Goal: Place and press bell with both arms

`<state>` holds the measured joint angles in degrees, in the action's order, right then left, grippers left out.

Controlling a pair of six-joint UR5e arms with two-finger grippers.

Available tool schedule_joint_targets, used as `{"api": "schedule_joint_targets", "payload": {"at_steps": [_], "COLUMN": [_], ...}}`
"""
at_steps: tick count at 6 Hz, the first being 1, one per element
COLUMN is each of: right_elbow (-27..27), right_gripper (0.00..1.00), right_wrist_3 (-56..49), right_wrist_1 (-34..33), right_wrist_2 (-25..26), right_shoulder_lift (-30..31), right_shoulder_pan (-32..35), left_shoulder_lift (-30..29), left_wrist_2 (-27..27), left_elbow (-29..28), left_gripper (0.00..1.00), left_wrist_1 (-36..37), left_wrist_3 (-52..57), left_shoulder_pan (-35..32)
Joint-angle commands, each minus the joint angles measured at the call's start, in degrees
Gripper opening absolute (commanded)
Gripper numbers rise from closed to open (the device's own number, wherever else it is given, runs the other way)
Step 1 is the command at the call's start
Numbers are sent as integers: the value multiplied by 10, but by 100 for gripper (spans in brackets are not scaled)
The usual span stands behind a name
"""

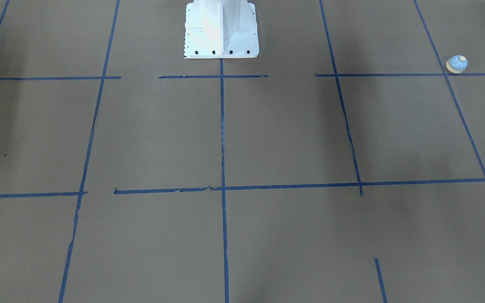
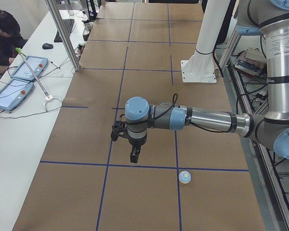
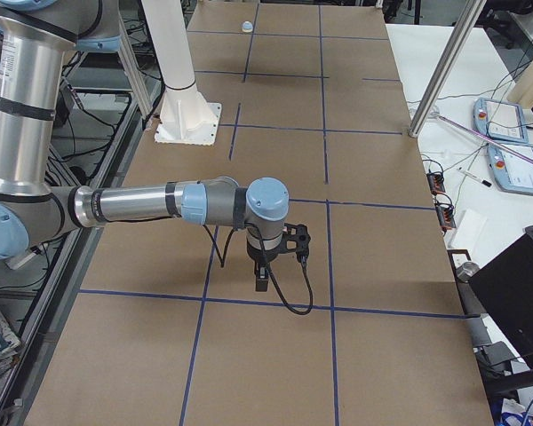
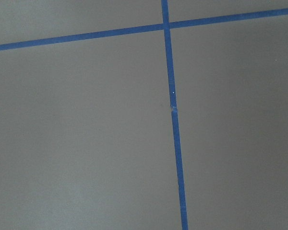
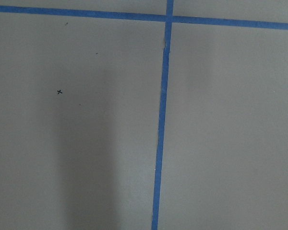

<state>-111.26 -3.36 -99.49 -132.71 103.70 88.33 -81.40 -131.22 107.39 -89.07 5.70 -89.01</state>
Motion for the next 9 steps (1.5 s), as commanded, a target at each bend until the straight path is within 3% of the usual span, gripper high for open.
{"api": "schedule_joint_targets", "payload": {"at_steps": [1,2,3,5,6,7,8,9], "right_elbow": [-5,-5,-5,-5,-5,-5,-5,-5], "right_gripper": [100,100,100,100,100,100,100,100], "right_wrist_3": [0,-1,-1,-2,-2,-2,-2,-2], "right_wrist_1": [0,0,0,0,0,0,1,1], "right_wrist_2": [0,0,0,0,0,0,1,2], "right_shoulder_lift": [-1,-1,-1,-1,-1,-1,-1,-1], "right_shoulder_pan": [0,0,0,0,0,0,0,0], "left_shoulder_lift": [3,13,43,173,211,216,227,246], "left_wrist_2": [-3,-41,-33,19,62,72,71,65], "left_elbow": [8,-1,-1,-9,-16,-54,-92,-97], "left_gripper": [100,100,100,100,100,100,100,100], "left_wrist_1": [-54,-65,-117,-365,-393,-398,-447,-464], "left_wrist_3": [1,-26,-130,-323,-338,-336,-335,-334], "left_shoulder_pan": [6,63,129,245,304,343,359,370]}}
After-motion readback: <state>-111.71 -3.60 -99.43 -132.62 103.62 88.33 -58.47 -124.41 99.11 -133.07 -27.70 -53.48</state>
